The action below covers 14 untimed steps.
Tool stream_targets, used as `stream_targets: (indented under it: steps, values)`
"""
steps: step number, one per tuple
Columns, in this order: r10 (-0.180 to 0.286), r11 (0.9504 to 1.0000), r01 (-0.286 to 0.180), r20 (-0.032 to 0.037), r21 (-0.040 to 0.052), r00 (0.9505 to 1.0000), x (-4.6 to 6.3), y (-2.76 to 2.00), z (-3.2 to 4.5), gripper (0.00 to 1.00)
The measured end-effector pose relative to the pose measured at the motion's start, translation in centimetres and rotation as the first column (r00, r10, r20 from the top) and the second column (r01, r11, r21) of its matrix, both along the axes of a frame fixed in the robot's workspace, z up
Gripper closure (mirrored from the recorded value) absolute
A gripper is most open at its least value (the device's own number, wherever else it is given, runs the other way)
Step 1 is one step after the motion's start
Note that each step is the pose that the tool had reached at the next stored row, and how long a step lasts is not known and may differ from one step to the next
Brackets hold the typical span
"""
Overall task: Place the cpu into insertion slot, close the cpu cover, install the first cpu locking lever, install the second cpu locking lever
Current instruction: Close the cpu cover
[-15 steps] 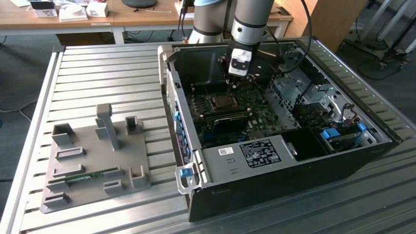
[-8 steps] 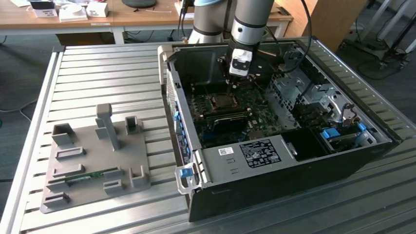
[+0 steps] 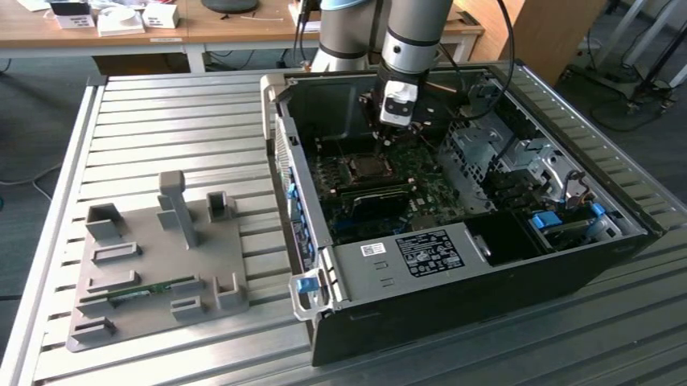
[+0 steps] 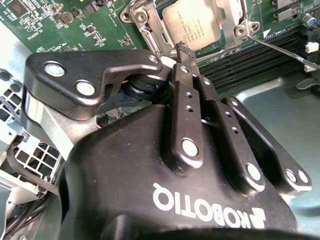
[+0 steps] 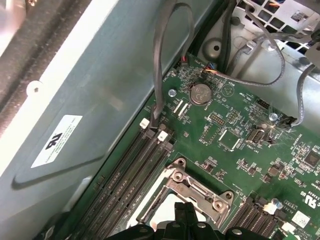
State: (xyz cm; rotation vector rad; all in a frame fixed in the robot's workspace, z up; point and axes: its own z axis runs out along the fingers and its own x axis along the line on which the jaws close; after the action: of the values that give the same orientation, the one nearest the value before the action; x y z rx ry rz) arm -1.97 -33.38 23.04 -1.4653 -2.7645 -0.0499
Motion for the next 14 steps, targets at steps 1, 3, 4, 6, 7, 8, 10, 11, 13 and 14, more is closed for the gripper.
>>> stream_targets:
  steps: [1,3,4,6,7,8,10,11,13,14]
  values:
    - [0.003,1.0000,-0.003,0.0000,0.0000,1.0000,0.00,0.00,0.00,0.89]
    - [0.009,1.0000,-0.009,0.0001,0.0001,1.0000,0.00,0.00,0.00,0.89]
    - [0.012,0.9999,-0.012,0.0000,0.0001,0.9999,0.00,0.00,-0.01,0.89]
    - [0.018,0.9998,-0.018,0.0000,0.0001,0.9998,0.00,0.00,0.00,0.89]
    - [0.020,0.9998,-0.020,0.0001,0.0001,0.9998,0.00,0.00,0.00,0.89]
    - [0.023,0.9997,-0.023,0.0000,0.0000,0.9997,0.00,0.00,0.00,0.89]
    - [0.030,0.9995,-0.030,0.0000,0.0000,0.9995,0.00,0.00,0.00,0.89]
    - [0.034,0.9994,-0.034,0.0000,0.0000,0.9994,0.00,0.00,0.00,0.89]
    - [0.042,0.9991,-0.042,0.0000,0.0000,0.9991,0.00,0.00,0.00,0.89]
    - [0.046,0.9990,-0.046,0.0000,-0.0001,0.9990,0.00,0.00,0.00,0.89]
